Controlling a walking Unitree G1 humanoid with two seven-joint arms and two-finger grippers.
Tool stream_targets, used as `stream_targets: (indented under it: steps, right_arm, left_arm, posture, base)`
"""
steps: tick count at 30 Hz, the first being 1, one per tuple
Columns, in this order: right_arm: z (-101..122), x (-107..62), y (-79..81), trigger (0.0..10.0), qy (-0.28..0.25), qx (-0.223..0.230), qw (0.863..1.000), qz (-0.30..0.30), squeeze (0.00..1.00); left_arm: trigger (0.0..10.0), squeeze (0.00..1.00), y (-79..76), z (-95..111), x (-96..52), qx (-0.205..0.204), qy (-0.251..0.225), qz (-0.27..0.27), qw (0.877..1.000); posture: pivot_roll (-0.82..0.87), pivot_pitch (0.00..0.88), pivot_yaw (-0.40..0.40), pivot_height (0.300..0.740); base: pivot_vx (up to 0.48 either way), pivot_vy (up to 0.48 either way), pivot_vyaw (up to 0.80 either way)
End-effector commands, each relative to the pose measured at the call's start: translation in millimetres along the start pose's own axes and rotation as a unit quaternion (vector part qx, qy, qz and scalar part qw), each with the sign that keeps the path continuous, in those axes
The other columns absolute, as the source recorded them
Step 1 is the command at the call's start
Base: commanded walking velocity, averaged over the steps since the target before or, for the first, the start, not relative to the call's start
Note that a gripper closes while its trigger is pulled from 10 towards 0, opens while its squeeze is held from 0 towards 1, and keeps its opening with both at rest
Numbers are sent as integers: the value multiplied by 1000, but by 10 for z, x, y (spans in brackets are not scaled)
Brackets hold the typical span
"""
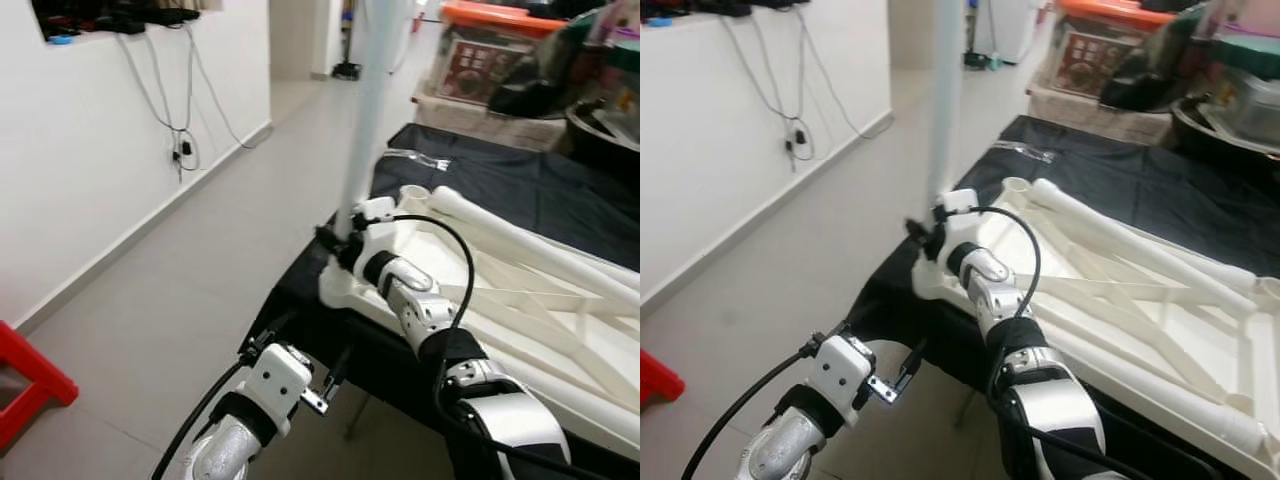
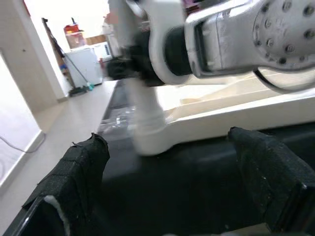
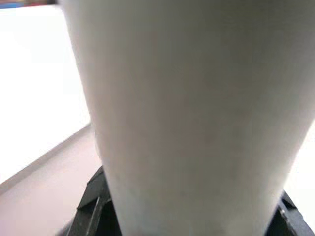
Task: Building children table
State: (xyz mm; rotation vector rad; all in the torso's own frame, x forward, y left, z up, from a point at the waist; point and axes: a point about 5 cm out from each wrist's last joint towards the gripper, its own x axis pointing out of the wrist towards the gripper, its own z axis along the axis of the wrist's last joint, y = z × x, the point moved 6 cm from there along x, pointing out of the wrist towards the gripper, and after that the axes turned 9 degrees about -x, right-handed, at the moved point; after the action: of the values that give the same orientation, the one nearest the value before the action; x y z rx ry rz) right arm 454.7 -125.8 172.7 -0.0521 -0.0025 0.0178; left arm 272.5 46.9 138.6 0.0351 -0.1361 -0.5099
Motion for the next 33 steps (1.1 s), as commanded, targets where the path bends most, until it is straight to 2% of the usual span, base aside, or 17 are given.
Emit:
stream_targets:
  steps: [1,2,6,8,9,10,13,14,15,20,21,23,24,25,29,31,33]
  right_arm:
    - [-220,-115,-522,0,41,16,989,-139,0]
    - [-260,-211,-658,0,45,27,978,-203,0]
    - [-282,-278,-646,0,46,43,970,-234,0]
    - [-323,-321,-469,0,54,72,965,-247,0]
    - [-323,-321,-469,0,54,72,965,-247,0]
    - [-328,-303,-346,3294,55,78,968,-231,0]
    - [-326,-295,-272,3294,57,79,970,-223,0]
    - [-342,-293,-210,10000,68,64,972,-216,0]
    - [-301,-268,-125,10000,56,65,978,-188,1000]
    - [-171,-221,-37,10000,19,53,988,-141,1000]
    - [-107,-180,41,10000,1,68,993,-98,0]
    - [-69,-160,88,10000,-7,79,994,-72,0]
    - [-5,-130,173,10000,-23,88,996,-17,0]
    - [-5,-130,173,10000,-23,88,996,-17,0]
    - [48,-101,267,10000,-37,68,993,88,0]
    - [39,-129,382,10000,-23,64,977,202,0]
    - [48,-154,429,10000,-21,66,969,238,0]
  left_arm:
    - [10000,0,3,-52,-10,2,11,1,1000]
    - [10000,0,5,-53,-9,3,11,1,1000]
    - [10000,0,6,-53,-8,3,11,0,1000]
    - [10000,0,6,-54,-6,4,11,0,1000]
    - [10000,0,6,-54,-6,4,11,0,1000]
    - [10000,0,6,-54,-6,4,11,0,1000]
    - [10000,0,7,-54,-5,4,11,0,1000]
    - [10000,0,8,-54,-6,4,11,1,1000]
    - [10000,0,9,-54,-7,3,11,1,1000]
    - [10000,0,10,-52,-7,3,10,1,1000]
    - [10000,0,11,-52,-7,3,10,1,1000]
    - [10000,0,12,-51,-6,2,10,1,1000]
    - [10000,0,11,-52,-5,2,10,1,1000]
    - [10000,0,11,-52,-5,2,10,1,1000]
    - [10000,0,8,-51,0,2,10,1,1000]
    - [10000,0,6,-47,1,2,9,0,1000]
    - [10000,0,6,-47,1,2,9,0,1000]
  posture:
    - [83,66,-85,740]
    - [78,66,-82,740]
    - [80,67,-83,740]
    - [82,64,-84,740]
    - [82,64,-84,740]
    - [85,67,-86,740]
    - [84,66,-85,740]
    - [82,68,-83,740]
    - [82,69,-84,740]
    - [79,69,-84,740]
    - [80,70,-85,740]
    - [77,69,-84,740]
    - [77,69,-84,740]
    - [77,69,-84,740]
    - [77,69,-83,740]
    - [81,68,-86,740]
    - [80,69,-86,740]
  base:
    - [0,0,0]
    - [0,0,0]
    - [0,0,0]
    - [0,0,0]
    - [0,0,0]
    - [0,0,0]
    - [0,0,0]
    - [0,0,0]
    - [0,0,0]
    - [0,0,0]
    - [0,0,0]
    - [0,0,0]
    - [0,0,0]
    - [0,0,0]
    - [0,0,0]
    - [0,0,0]
    - [0,0,0]
